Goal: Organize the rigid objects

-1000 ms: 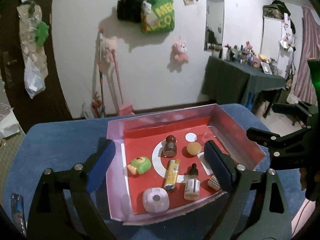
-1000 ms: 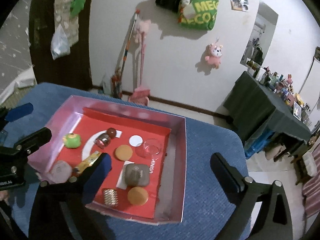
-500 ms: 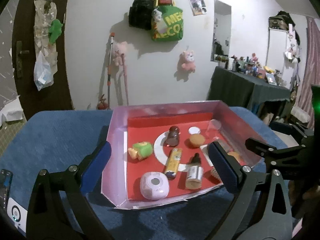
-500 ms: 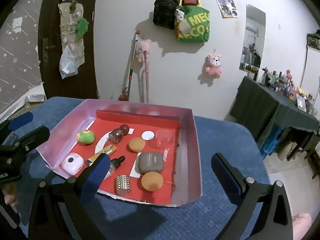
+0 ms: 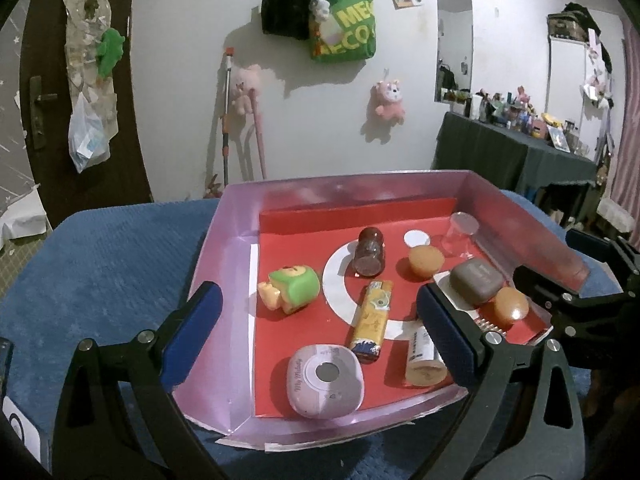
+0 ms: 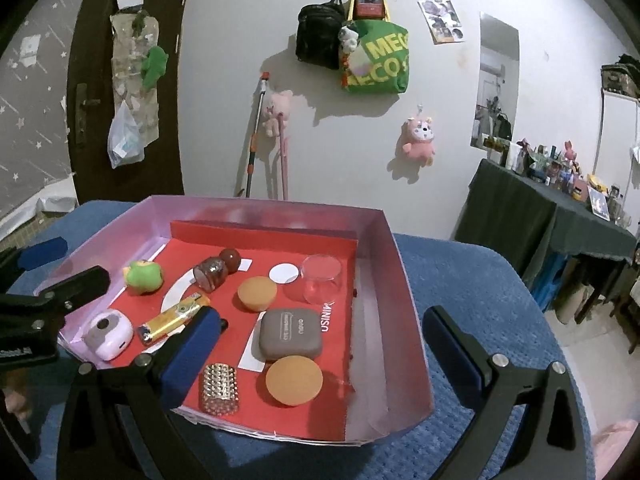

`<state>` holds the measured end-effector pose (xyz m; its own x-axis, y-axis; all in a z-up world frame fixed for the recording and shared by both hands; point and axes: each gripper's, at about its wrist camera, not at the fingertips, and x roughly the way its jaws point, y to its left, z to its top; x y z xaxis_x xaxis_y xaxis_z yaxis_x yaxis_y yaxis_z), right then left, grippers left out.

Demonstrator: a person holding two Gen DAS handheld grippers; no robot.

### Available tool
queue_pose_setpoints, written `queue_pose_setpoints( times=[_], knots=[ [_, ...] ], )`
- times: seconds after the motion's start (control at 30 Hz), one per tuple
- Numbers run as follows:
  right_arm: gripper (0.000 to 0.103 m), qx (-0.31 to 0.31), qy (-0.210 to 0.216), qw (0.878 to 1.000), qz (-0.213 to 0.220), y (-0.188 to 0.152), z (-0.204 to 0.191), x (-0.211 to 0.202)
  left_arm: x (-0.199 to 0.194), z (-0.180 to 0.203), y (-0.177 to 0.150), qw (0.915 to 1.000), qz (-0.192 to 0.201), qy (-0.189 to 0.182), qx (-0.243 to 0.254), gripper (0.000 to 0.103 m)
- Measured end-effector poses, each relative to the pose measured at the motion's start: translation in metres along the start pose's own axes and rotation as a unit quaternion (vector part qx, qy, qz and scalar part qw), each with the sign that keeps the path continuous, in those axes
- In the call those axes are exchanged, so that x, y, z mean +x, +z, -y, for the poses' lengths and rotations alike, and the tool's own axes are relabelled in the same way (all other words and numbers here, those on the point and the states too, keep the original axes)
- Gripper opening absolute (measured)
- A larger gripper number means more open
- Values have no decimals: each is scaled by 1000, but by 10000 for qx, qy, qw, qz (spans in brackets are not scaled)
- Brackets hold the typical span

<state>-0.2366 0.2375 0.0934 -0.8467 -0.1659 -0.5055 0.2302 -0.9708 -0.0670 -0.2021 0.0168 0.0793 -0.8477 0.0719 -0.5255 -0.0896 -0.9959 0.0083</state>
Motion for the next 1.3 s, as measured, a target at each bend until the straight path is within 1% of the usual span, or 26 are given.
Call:
queue_pose_setpoints(
  times=[0.1, 0.27, 0.43, 0.5, 0.67, 0.87, 0.97, 1.03, 1.3],
  knots=[
    [103, 20, -20, 10000, -56, -5, 0, 5, 3, 1, -3, 10000, -53, 10, 8, 99],
    [103, -46, -89, 9999, -20, -6, -2, 4, 6, 1, -4, 9999, -124, -30, -31, 99],
    [103, 62, -151, 9998, 59, -8, 3, 1, 6, -1, -4, 9999, -137, -52, -79, 99],
    [103, 25, -147, 9999, 45, -8, 1, 2, 5, -2, -6, 9999, -126, -70, -82, 99],
    [103, -93, -164, 9998, 35, -7, -3, 2, 7, 1, -7, 9997, -241, -31, 14, 99],
    [103, -88, -168, 9998, 66, -7, -4, 1, 6, 0, -7, 9998, -196, 13, -16, 99],
    [103, -19, -71, 9999, 68, -8, -4, 0, 3, 0, -7, 9999, -131, 86, -5, 99],
    [103, 10, -10, 10000, 47, -9, -3, 0, 4, -2, -7, 9999, -144, 86, -26, 99],
    [103, 3, -7, 10000, 1, -9, -3, 1, 5, -2, -6, 9998, -161, 102, -6, 99]
  ],
)
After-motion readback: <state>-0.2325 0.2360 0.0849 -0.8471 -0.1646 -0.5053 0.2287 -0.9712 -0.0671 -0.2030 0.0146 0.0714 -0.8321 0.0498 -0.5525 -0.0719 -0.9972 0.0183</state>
